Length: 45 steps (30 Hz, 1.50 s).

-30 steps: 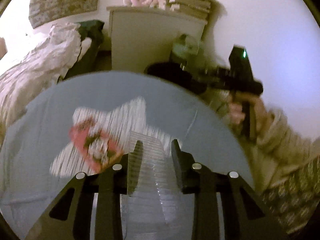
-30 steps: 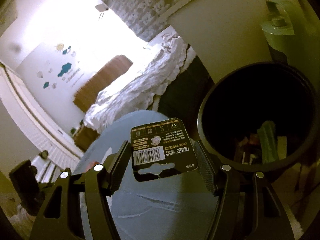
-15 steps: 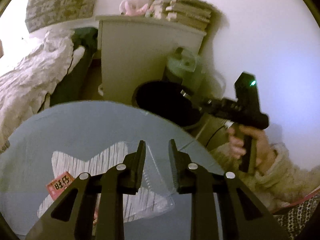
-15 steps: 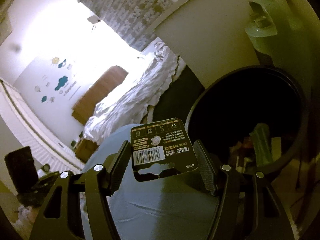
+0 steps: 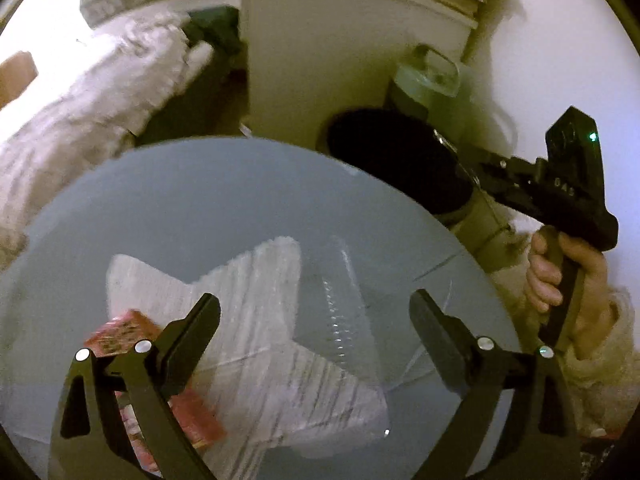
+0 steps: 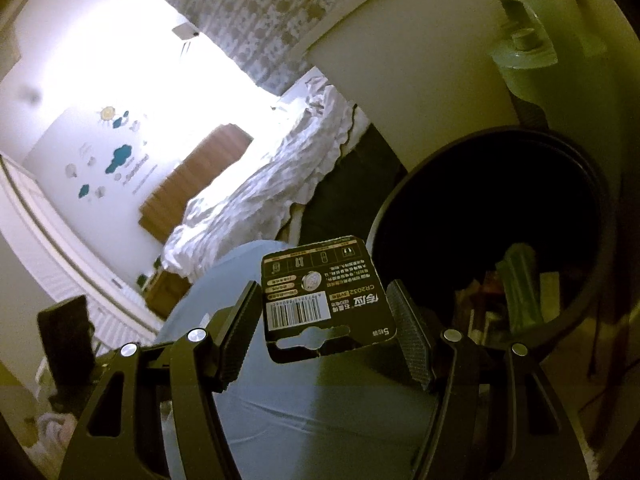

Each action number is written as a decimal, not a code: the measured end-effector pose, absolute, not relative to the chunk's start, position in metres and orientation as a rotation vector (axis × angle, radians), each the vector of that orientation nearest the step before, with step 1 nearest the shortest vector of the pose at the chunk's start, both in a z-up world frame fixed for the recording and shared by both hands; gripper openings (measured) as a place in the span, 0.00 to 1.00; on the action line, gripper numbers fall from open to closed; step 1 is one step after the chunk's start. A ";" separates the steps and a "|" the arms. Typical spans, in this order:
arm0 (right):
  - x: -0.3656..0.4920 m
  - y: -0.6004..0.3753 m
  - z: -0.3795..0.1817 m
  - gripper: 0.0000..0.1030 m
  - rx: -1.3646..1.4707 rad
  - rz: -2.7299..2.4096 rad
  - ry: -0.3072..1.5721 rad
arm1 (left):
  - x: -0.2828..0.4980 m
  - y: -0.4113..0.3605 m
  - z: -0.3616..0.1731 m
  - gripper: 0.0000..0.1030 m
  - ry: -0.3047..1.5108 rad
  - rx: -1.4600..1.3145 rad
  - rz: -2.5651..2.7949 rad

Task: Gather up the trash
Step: 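Carry the tray and card over the black bin and open both tools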

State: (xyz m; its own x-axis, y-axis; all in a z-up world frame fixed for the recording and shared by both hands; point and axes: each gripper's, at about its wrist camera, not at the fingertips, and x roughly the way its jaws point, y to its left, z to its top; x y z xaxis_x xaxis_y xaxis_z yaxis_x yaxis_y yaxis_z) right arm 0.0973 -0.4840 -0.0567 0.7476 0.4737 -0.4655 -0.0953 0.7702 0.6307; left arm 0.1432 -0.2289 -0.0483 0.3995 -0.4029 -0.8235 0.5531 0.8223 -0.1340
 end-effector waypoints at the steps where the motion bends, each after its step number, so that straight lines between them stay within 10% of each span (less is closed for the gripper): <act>1: 0.098 -0.483 -0.057 0.63 0.617 0.334 0.663 | 0.146 -0.231 -0.052 0.69 1.002 0.176 -0.619; 3: 0.098 -0.482 -0.057 0.63 0.611 0.332 0.667 | 0.149 -0.237 -0.061 0.48 1.034 0.206 -0.630; 6: 0.098 -0.481 -0.057 0.63 0.602 0.329 0.667 | 0.149 -0.234 -0.062 0.43 1.017 0.184 -0.627; 19: 0.141 -0.552 -0.021 0.63 0.668 0.142 0.457 | 0.203 -0.292 0.014 0.44 0.807 -0.021 -0.754; 45: 0.175 -0.599 -0.083 0.63 0.757 0.027 0.585 | 0.290 -0.408 -0.065 0.45 0.968 -0.083 -0.837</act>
